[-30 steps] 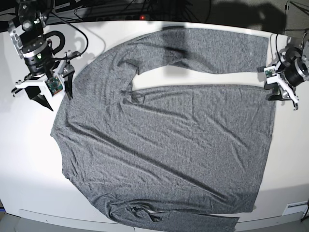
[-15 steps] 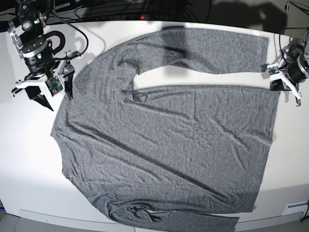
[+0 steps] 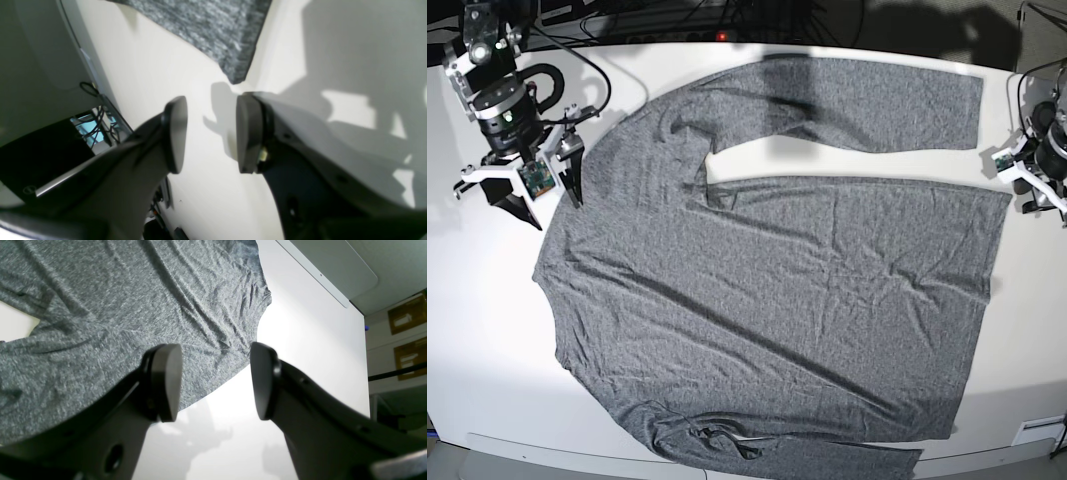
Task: Fold the T-shirt properly
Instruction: 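Lower the left gripper onto the extended sleeve cuff and grasp it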
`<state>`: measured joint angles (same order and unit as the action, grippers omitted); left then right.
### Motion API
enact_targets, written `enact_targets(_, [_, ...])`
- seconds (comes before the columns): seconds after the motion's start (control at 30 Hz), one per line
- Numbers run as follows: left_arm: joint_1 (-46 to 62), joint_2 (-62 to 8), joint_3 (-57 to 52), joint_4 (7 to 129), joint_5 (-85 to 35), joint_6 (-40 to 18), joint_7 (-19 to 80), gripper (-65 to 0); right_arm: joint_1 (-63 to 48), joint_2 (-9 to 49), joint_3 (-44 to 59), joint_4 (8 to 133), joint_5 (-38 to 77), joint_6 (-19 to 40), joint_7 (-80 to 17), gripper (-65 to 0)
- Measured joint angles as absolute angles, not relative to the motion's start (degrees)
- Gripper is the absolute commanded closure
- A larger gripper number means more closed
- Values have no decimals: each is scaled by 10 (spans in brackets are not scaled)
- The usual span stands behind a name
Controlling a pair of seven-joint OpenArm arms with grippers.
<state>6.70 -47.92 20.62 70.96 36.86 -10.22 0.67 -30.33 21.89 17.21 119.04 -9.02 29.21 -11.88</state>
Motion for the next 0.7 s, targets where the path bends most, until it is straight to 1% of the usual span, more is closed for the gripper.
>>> enact_targets(0.23, [79, -473, 206, 709, 371, -100, -28, -241, -303, 219, 172, 1190, -90, 292, -119, -327])
enact_targets(0.4, [76, -418, 203, 710, 382, -85, -28, -241, -303, 219, 172, 1190, -90, 292, -119, -327])
enact_targets(0.47, [74, -407, 203, 711, 396, -83, -30, -241, -303, 219, 172, 1190, -90, 292, -119, -327])
enact_targets(0.7, [74, -414, 204, 702, 394, -79, -15, -241, -303, 219, 172, 1190, -90, 292, -119, -327])
